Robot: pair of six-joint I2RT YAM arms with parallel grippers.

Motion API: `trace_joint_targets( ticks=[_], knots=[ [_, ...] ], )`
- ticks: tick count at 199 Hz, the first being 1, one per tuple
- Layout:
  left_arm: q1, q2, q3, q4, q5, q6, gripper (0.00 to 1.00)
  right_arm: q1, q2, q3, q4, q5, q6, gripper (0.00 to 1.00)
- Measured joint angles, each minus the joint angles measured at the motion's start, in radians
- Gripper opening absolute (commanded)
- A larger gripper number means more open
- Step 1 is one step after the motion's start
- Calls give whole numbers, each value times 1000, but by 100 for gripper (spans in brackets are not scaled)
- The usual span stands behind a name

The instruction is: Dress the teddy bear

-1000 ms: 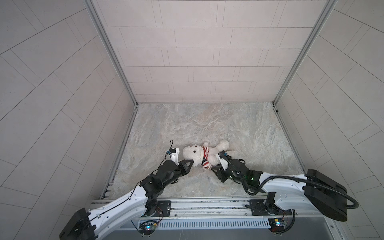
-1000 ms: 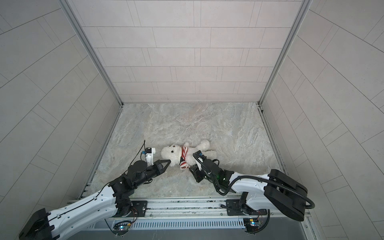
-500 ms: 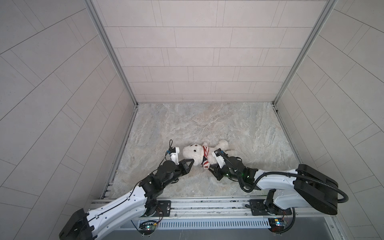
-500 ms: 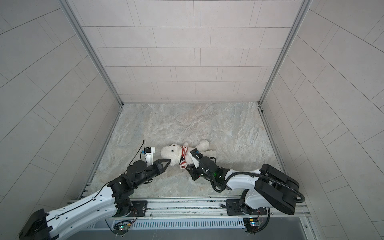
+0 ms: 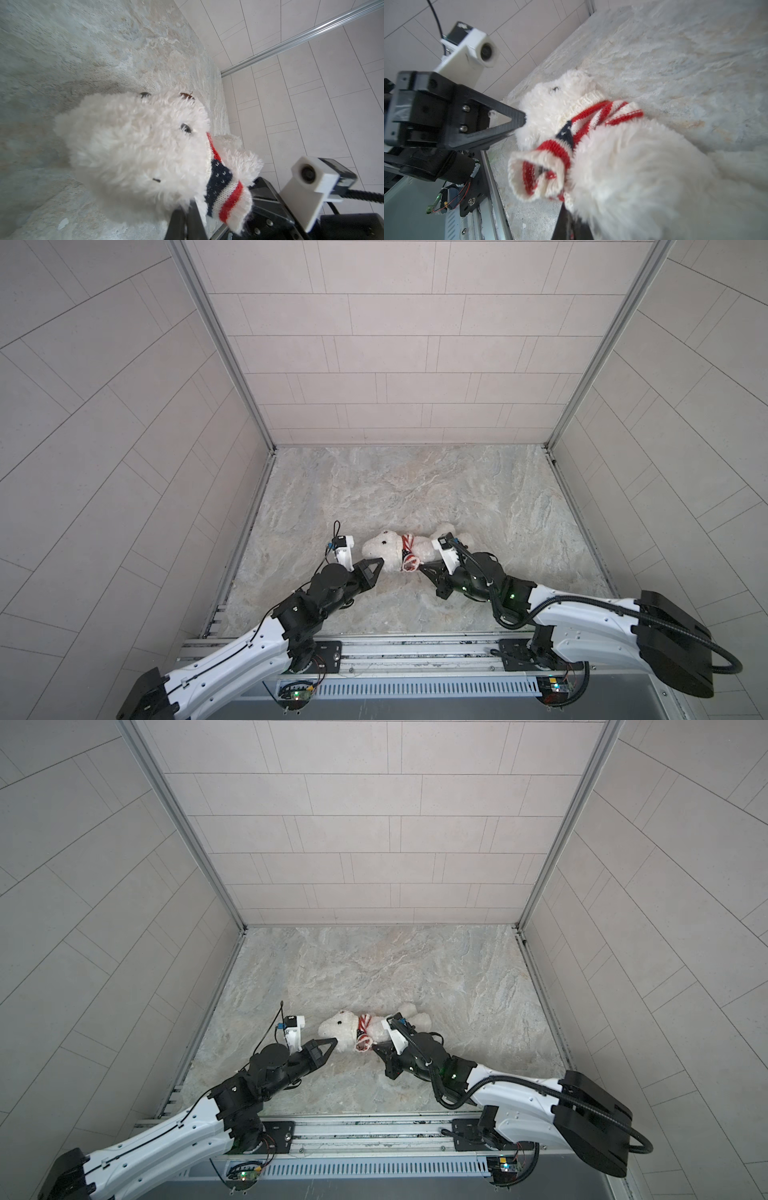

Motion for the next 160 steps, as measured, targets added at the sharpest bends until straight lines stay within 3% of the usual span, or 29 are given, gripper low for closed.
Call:
trace_joint_targets(
  ticks=[62, 123, 160],
  knots=[
    [0, -18, 0, -48, -34, 2, 0, 103, -123, 48, -135, 93, -82, 0],
    [-5, -89, -26, -113, -35, 22, 0, 111, -292, -23, -163, 253, -84, 0],
    [-7, -145, -46, -166, -42, 25, 0, 114, -386, -93, -180, 290, -76, 1]
  ],
)
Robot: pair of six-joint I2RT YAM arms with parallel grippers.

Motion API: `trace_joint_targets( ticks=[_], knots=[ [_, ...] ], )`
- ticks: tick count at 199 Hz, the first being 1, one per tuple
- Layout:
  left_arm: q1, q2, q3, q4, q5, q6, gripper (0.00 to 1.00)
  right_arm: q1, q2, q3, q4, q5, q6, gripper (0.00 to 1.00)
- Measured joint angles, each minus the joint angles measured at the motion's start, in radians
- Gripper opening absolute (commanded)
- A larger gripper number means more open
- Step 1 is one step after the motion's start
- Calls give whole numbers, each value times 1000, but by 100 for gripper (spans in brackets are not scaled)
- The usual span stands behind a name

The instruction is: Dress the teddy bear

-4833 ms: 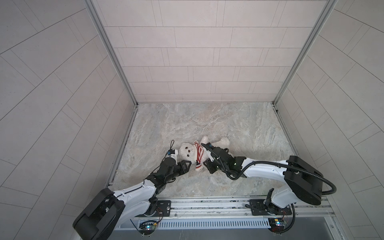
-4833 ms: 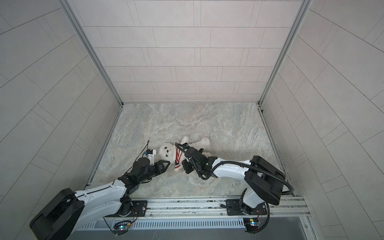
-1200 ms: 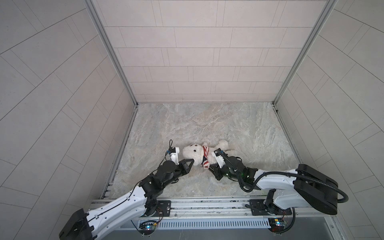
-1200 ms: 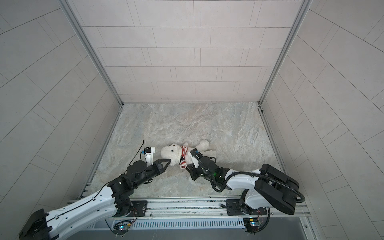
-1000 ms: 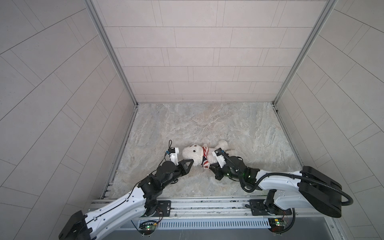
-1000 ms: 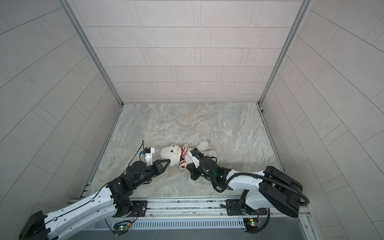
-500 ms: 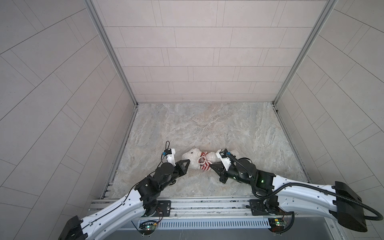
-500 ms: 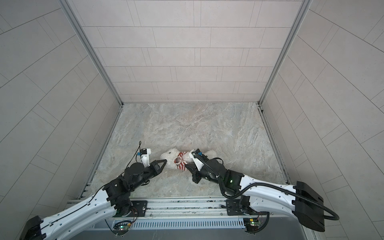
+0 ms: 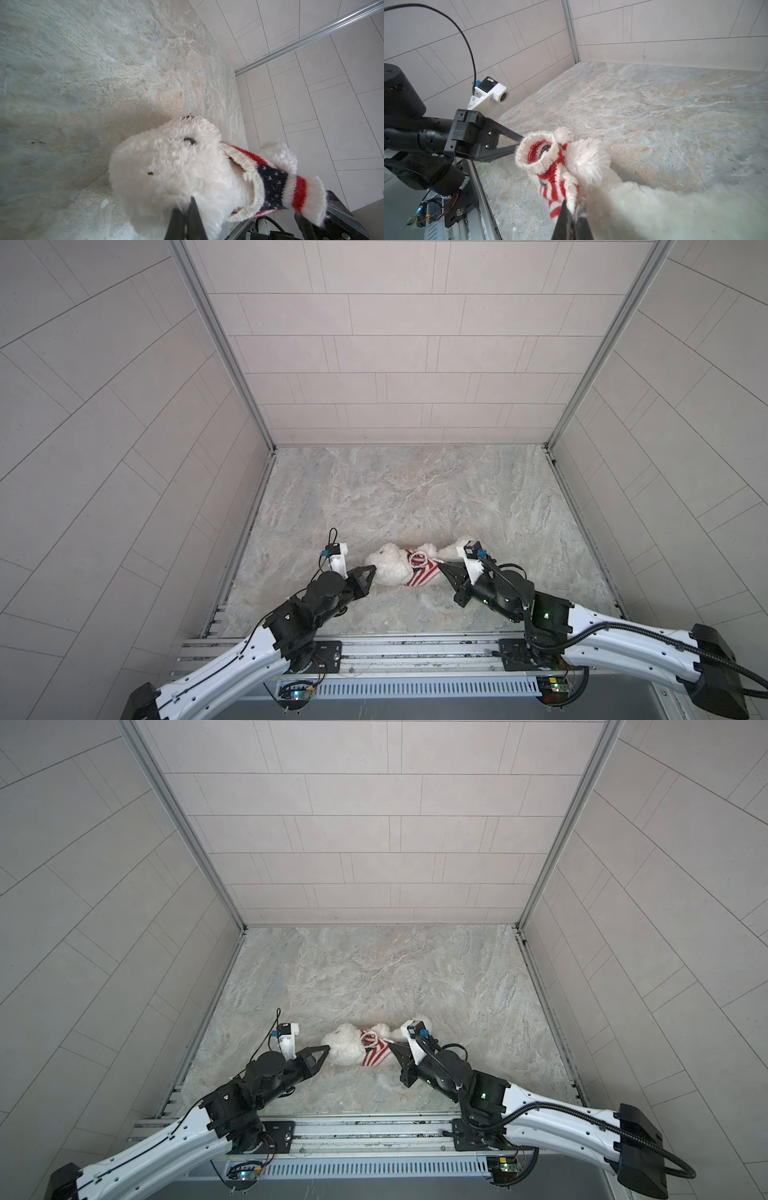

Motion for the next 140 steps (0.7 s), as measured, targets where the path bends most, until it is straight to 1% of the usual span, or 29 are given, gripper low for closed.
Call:
trace_joint_targets(
  ticks=[20, 36, 75, 92, 119, 140],
  knots=[
    [0, -8, 0, -11, -2, 11, 0, 0, -23, -35, -7, 7, 6, 3],
    [0, 5, 0, -11, 0, 27, 0, 0, 6, -33, -6, 3, 6, 5],
    [0, 67, 0, 33, 32, 72, 0, 10, 212, 43, 41, -61, -8, 8],
    [0, 77, 0, 40, 45, 89, 0, 26, 273, 68, 75, -83, -13, 13],
    [0, 76, 0, 47, 60, 104, 0, 31, 301, 77, 98, -98, -20, 27],
    [0, 78, 0, 55, 65, 112, 0, 31, 318, 90, 99, -111, -26, 31]
  ],
)
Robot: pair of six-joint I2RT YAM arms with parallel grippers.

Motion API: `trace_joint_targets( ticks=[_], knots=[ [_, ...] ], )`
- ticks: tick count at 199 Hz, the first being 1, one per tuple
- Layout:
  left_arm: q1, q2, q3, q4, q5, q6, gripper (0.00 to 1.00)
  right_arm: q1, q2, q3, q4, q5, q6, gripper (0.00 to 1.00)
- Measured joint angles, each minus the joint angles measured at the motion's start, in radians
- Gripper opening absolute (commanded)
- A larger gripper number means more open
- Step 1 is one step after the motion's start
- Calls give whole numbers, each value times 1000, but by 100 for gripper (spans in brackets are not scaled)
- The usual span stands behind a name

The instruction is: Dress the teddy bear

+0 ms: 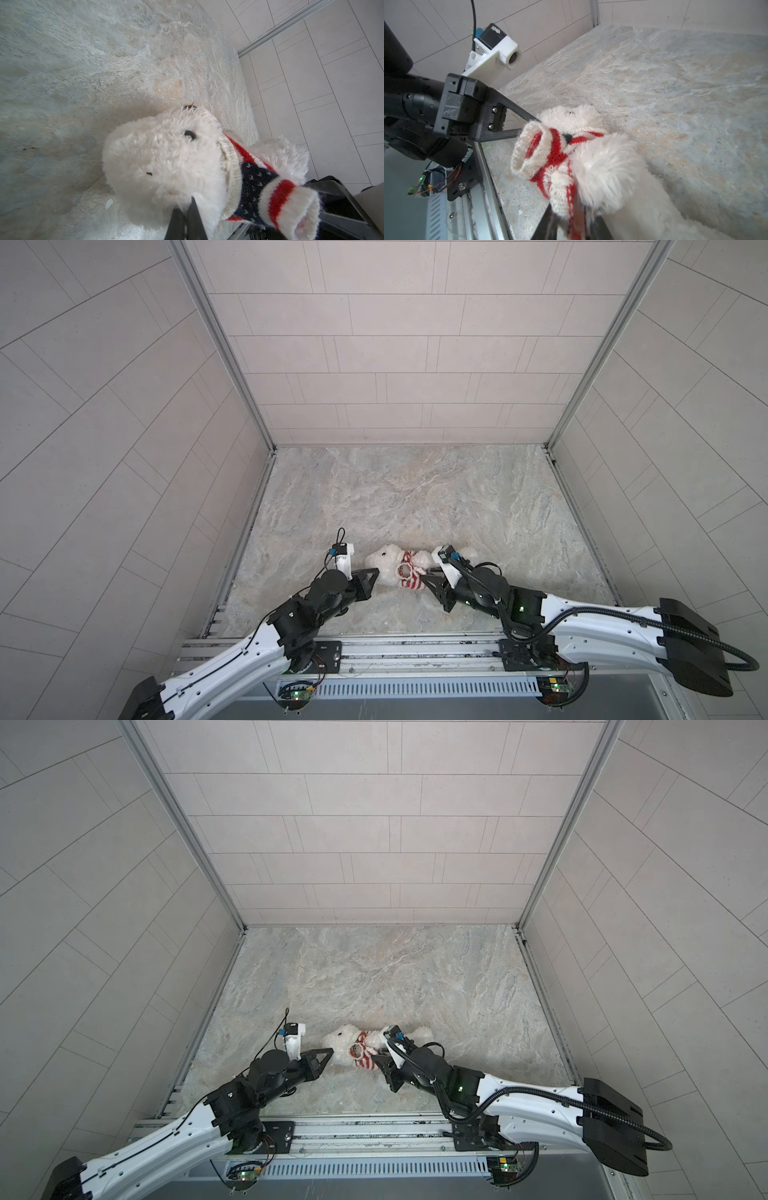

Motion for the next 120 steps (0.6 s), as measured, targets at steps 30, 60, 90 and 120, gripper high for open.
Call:
trace_joint_targets(
  ticks=[30, 60, 90, 120],
  knots=[
    [0, 4, 0, 7, 5, 6, 0, 0, 63, 33, 8, -34, 6, 30],
    [0, -13, -1, 6, 6, 7, 0, 0, 117, 51, 8, -61, 20, 25],
    [0, -42, -12, 2, 5, 7, 0, 0, 148, 84, 11, -103, 30, 9],
    [0, -51, -13, -14, -13, 13, 0, 0, 137, 97, 60, -172, 69, 6]
  ],
)
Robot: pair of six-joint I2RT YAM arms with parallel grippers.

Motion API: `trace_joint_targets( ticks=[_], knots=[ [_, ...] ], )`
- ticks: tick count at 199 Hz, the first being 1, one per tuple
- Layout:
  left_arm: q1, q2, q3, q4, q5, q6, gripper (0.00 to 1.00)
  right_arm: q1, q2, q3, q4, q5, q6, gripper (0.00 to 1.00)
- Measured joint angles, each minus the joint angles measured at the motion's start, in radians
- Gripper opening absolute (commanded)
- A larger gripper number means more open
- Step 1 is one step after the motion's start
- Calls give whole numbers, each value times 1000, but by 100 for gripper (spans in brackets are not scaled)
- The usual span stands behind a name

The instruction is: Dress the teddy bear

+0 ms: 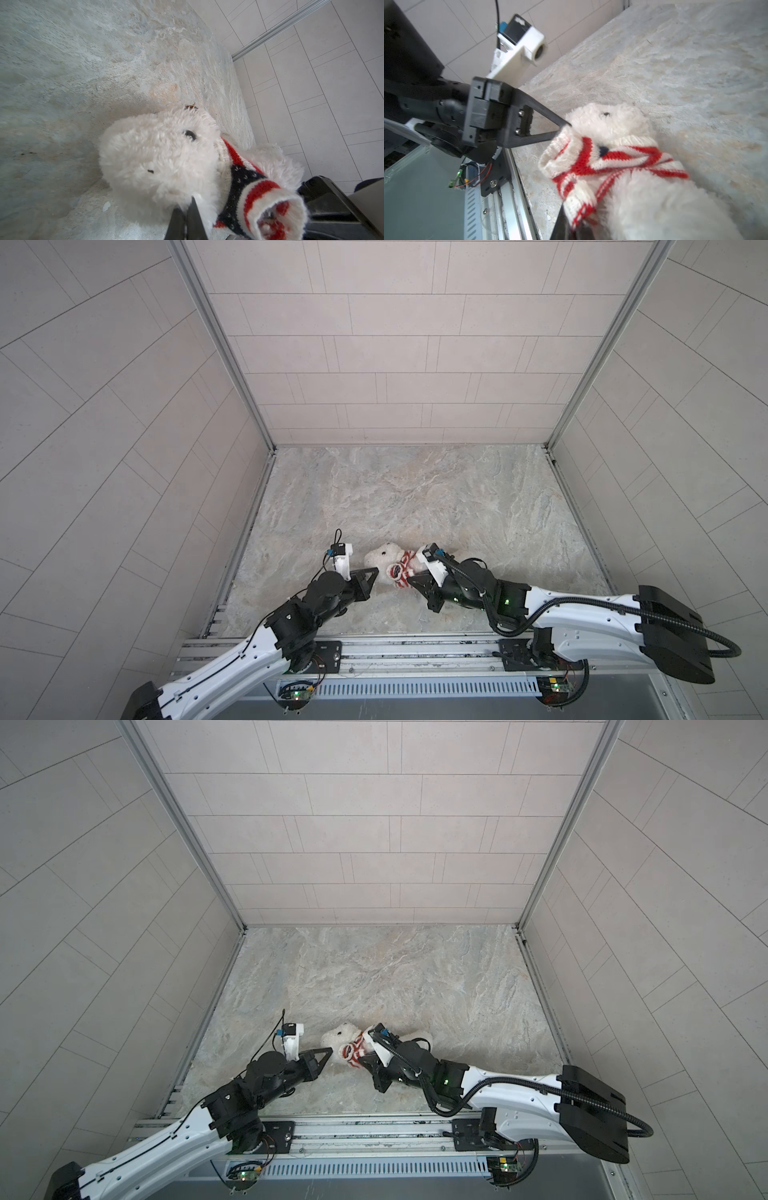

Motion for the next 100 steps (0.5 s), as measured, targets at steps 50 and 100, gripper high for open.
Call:
trace_joint_targets(
  ticks=[50, 100],
  knots=[
    [0, 33, -1, -32, -28, 46, 0, 2, -37, 49, 13, 29, 7, 4],
    [0, -69, -18, -80, -43, 52, 0, 6, -249, -24, -103, 243, -19, 5]
  ],
)
